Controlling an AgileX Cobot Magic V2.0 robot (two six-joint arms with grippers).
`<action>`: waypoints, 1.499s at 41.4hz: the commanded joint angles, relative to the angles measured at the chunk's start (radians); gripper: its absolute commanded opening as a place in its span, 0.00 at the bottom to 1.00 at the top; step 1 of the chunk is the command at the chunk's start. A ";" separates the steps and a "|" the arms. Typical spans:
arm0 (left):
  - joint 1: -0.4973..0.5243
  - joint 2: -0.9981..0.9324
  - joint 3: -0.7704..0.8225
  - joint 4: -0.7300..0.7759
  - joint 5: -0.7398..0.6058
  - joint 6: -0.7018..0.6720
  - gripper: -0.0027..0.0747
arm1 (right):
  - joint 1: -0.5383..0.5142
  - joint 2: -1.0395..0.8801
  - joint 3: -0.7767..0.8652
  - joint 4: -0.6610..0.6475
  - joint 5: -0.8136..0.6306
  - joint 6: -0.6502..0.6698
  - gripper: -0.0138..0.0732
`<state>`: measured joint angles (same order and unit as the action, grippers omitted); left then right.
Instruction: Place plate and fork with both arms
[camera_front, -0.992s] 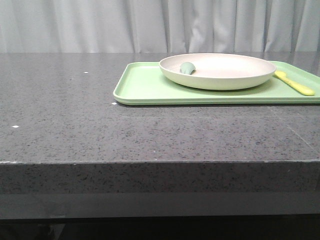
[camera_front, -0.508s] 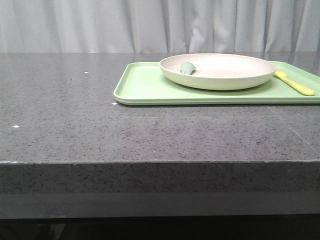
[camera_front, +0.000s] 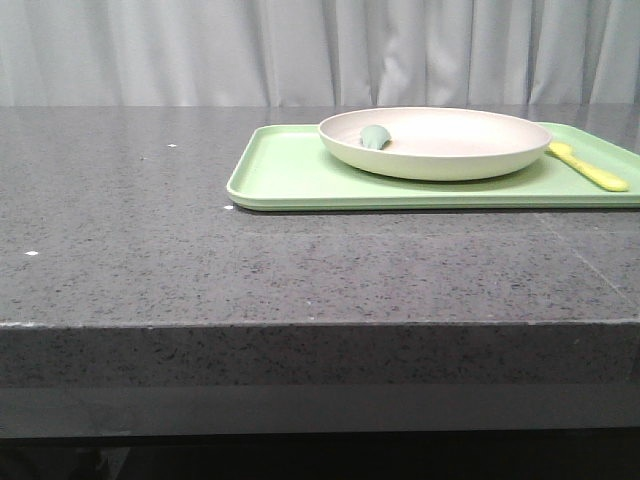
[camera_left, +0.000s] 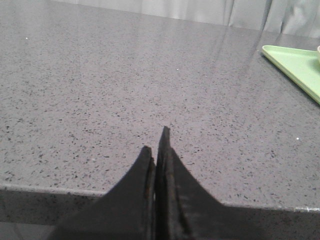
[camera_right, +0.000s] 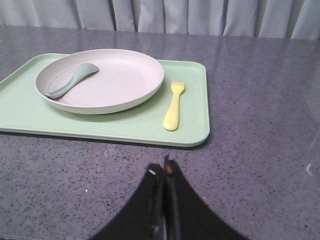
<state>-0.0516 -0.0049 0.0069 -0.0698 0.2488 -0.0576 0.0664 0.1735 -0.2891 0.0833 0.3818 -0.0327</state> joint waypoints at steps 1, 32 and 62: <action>0.002 -0.024 0.002 -0.003 -0.077 0.002 0.01 | -0.006 -0.040 0.054 -0.017 -0.138 -0.011 0.13; 0.002 -0.021 0.002 -0.003 -0.077 0.002 0.01 | -0.006 -0.202 0.312 -0.017 -0.050 -0.010 0.13; 0.002 -0.021 0.002 -0.003 -0.077 0.002 0.01 | -0.006 -0.202 0.312 -0.017 -0.050 -0.010 0.13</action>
